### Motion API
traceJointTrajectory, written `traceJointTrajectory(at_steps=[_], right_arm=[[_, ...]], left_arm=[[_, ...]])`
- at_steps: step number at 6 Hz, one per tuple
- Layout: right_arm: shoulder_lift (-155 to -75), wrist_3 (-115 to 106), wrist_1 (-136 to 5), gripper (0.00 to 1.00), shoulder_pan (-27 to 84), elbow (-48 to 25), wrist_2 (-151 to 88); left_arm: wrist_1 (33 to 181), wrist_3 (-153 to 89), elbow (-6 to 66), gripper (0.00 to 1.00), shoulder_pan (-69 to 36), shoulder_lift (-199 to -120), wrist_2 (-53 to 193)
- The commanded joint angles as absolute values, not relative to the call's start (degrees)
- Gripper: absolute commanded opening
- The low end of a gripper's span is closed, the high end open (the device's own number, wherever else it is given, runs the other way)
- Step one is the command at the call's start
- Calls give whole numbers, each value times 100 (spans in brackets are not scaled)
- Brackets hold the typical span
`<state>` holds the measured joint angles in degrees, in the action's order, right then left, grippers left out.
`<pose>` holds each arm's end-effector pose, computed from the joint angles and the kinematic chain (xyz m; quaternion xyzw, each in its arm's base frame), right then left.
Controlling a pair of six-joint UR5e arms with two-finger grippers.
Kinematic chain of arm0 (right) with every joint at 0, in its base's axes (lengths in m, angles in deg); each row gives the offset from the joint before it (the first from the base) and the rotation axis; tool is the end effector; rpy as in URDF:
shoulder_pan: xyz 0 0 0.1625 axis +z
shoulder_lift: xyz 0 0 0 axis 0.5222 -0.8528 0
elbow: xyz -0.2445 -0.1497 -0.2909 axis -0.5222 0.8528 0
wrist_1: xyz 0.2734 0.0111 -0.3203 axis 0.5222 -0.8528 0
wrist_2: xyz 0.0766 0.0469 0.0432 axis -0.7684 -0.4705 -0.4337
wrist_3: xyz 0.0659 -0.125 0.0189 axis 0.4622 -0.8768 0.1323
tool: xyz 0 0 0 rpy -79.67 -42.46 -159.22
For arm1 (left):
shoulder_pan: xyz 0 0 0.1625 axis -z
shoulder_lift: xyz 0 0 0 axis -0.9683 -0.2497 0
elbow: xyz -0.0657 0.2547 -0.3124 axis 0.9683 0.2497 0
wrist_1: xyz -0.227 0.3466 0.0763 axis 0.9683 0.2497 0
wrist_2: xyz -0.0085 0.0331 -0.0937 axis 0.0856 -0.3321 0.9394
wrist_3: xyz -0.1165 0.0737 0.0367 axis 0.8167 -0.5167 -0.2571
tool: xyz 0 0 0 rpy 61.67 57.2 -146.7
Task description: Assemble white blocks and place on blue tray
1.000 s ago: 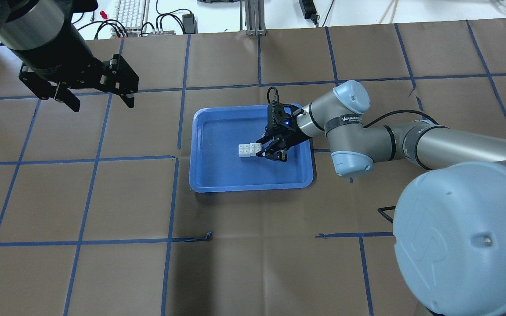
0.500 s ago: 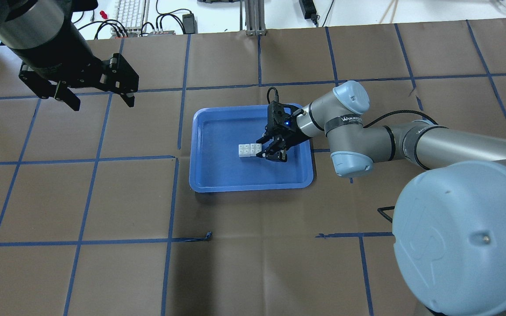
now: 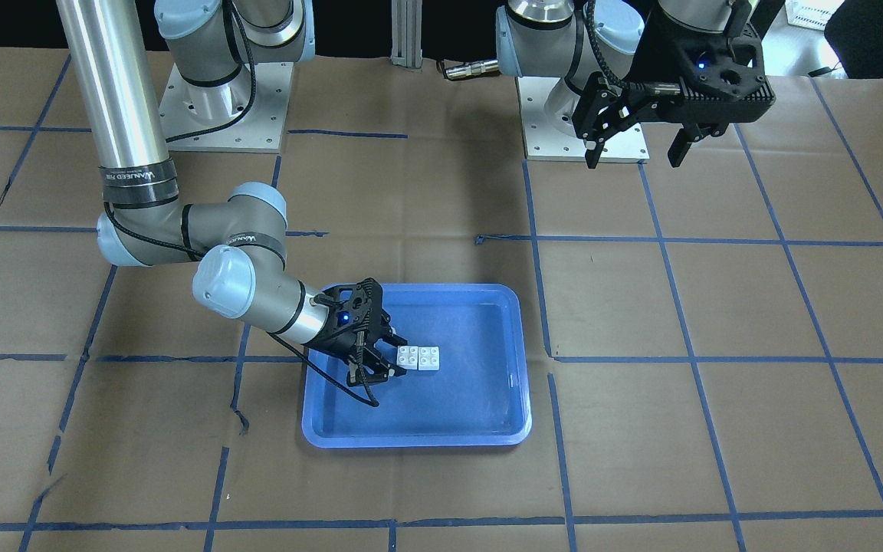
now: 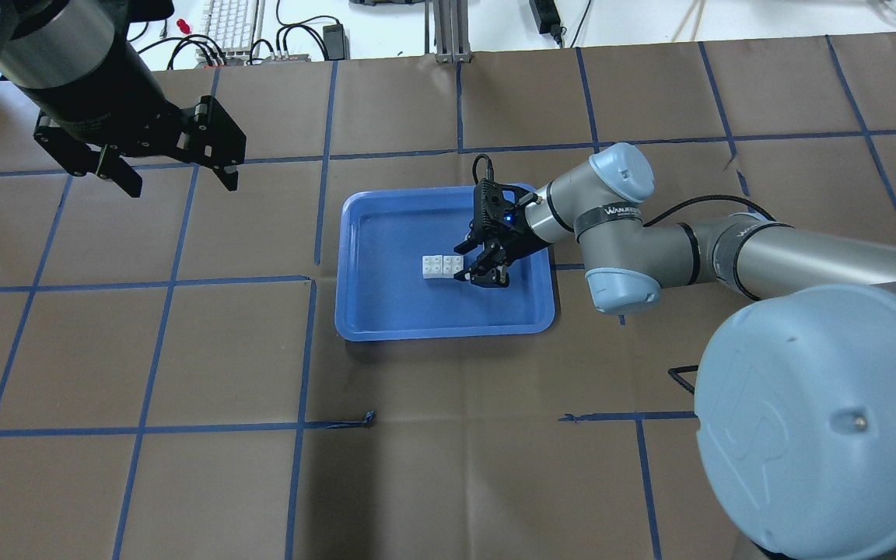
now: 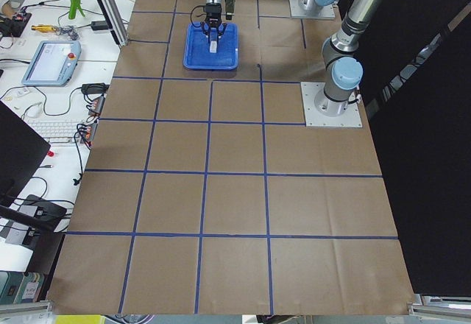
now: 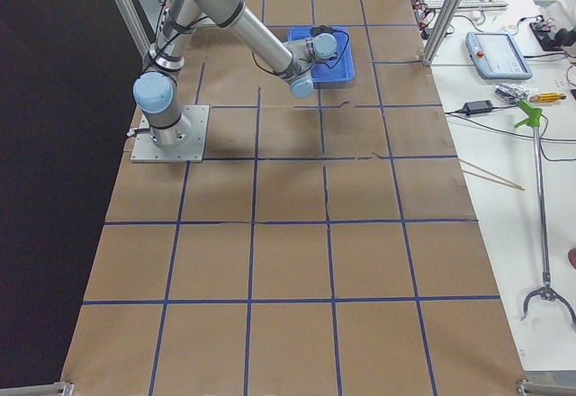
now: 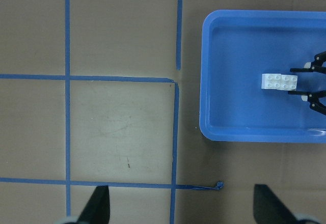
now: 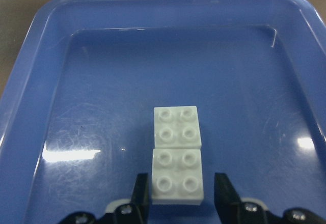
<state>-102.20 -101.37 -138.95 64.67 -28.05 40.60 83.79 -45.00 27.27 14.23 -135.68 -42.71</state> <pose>0.2875 -0.5517 0.0929 -0.6564 0.6661 -0.2586 0.2422 -0.1282 -0.4754 0.4751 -0.0185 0.9994 -0.0281 0.0107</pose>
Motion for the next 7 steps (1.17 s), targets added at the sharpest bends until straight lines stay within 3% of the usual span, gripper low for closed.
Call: traceJointTrajectory(at_steps=[1, 5, 6, 7], right_arm=[[-10211, -10137, -13901, 53, 6467, -2786, 4060], [-10211, -10146, -13910, 56, 6467, -2716, 4060], [-10228, -10120, -13893, 65, 6467, -2707, 4069], [-10298, -9658, -13901, 89, 6459, -2654, 4069]], left_arm=[[8367, -4500, 2734, 99, 1437, -13568, -4267], [8393, -4500, 2681, 99, 1437, -13568, -4275], [8428, -4500, 2673, 99, 1446, -13560, -4276], [8429, -4500, 2672, 99, 1455, -13559, -4276]])
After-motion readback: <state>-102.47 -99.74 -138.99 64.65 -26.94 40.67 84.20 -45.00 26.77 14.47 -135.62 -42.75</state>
